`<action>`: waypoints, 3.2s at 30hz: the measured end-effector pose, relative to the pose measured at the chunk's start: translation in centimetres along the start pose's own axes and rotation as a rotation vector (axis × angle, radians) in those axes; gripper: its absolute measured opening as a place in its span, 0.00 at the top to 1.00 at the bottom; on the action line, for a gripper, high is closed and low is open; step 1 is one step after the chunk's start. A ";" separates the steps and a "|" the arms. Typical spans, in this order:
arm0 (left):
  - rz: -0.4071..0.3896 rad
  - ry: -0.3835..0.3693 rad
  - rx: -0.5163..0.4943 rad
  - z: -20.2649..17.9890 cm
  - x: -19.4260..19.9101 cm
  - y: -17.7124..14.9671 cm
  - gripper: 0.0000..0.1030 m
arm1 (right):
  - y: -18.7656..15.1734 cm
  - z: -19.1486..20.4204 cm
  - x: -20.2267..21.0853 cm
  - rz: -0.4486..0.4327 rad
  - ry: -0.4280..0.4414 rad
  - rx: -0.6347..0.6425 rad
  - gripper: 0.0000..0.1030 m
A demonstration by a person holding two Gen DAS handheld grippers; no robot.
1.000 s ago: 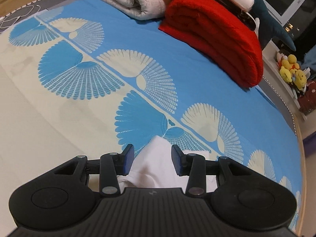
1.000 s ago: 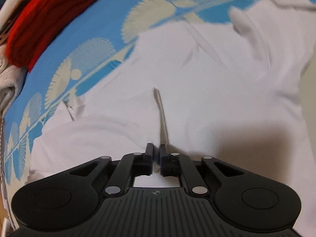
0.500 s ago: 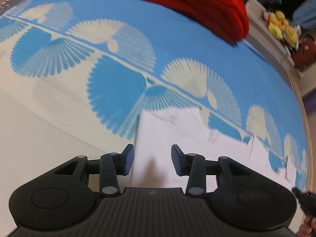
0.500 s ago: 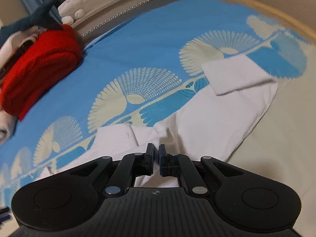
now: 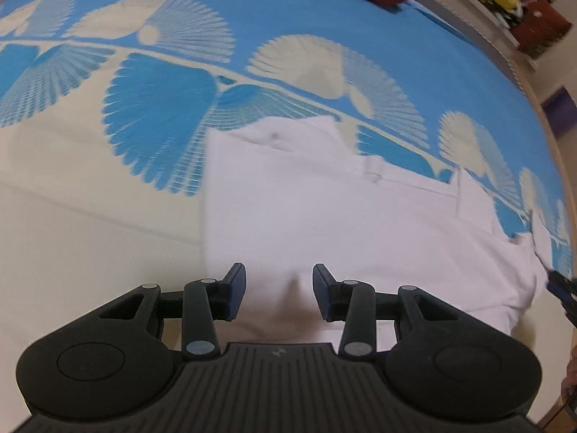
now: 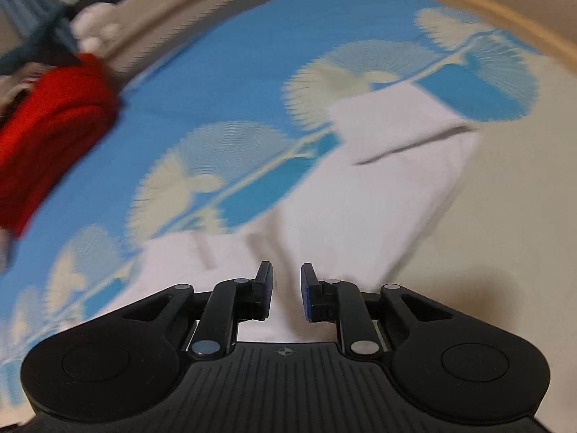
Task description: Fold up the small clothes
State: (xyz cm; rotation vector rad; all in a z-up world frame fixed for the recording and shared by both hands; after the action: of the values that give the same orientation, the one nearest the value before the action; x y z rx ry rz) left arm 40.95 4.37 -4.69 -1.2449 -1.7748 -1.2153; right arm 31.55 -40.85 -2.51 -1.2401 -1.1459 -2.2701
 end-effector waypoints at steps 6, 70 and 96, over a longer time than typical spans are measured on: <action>0.114 0.100 0.002 1.7 -3.7 -1.8 0.61 | -2.5 0.0 -4.1 0.217 -0.070 0.030 0.70; -0.205 0.029 0.205 6.5 8.5 5.2 0.56 | -15.7 20.4 3.9 0.453 0.483 0.040 0.86; -0.008 0.073 0.054 2.7 -3.4 1.8 0.93 | 0.1 4.9 1.4 0.009 -0.081 0.012 0.62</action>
State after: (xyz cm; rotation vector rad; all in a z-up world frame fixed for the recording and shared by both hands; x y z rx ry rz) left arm 43.82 5.94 -8.07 -1.1497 -1.7497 -1.1937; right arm 33.53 -37.05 0.17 -1.3413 -1.1780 -2.2215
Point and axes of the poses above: each gripper's, at about its wrist camera, not at the fingertips, and x roughly against the way its jaws point, z to its left, y to its top, the point moved 3 cm from there along -x, roughly the way its jaws point, and after that the axes turned 7 degrees about -y, right-handed, at the moved point
